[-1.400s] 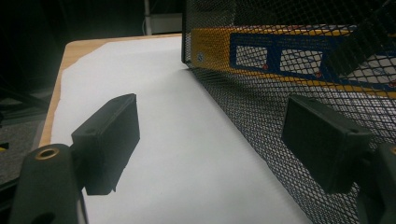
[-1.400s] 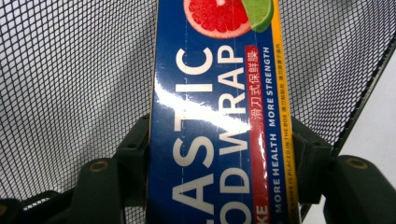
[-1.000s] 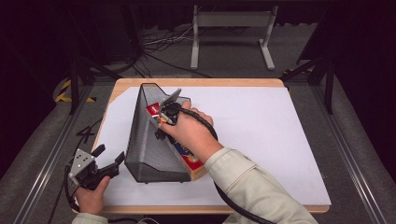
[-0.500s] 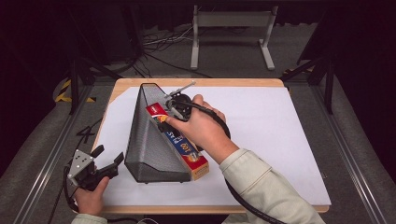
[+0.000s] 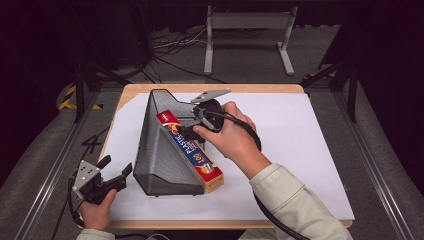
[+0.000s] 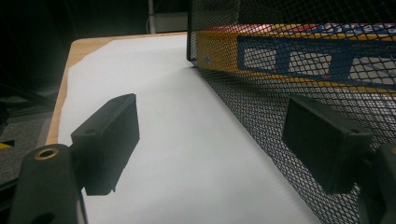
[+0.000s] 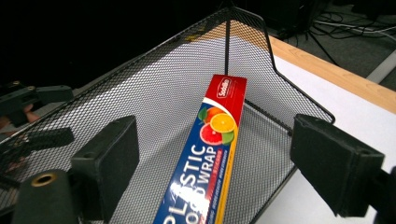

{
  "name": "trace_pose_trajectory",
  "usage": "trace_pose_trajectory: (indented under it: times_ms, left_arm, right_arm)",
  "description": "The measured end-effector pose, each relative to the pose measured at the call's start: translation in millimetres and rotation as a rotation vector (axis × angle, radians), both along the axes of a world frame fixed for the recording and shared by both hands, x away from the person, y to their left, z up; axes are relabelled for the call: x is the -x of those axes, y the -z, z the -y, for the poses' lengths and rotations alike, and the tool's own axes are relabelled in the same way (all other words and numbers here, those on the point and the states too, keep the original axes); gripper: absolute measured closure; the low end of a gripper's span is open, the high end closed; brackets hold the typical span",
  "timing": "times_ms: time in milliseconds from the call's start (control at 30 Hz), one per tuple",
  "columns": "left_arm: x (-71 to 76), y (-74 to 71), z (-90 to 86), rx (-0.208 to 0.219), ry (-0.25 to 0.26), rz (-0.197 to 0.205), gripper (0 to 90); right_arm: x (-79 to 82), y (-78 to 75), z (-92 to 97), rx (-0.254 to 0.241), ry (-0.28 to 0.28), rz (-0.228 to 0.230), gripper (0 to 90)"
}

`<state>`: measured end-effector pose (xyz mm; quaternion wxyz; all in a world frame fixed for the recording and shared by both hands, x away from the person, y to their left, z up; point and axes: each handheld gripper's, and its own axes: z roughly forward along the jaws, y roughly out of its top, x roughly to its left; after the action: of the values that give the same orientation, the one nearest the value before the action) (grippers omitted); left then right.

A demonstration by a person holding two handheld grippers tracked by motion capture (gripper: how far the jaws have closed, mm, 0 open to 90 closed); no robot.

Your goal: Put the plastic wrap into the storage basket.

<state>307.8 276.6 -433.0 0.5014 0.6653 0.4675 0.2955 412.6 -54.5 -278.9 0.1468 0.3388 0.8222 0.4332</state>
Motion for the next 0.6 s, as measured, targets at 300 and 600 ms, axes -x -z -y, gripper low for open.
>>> trace_pose_trajectory:
  times_ms: [300,600]
  left_arm:
    - [-2.7,0.8,1.5,-0.008,0.005,-0.01,19.7]
    - [-2.6,1.0,3.0,-0.021,0.006,-0.015,19.5]
  right_arm:
    - [6.6,-6.5,39.9,-0.002,-0.008,-0.003,14.9]
    - [18.0,-20.9,75.8,0.033,-0.014,0.042,13.1]
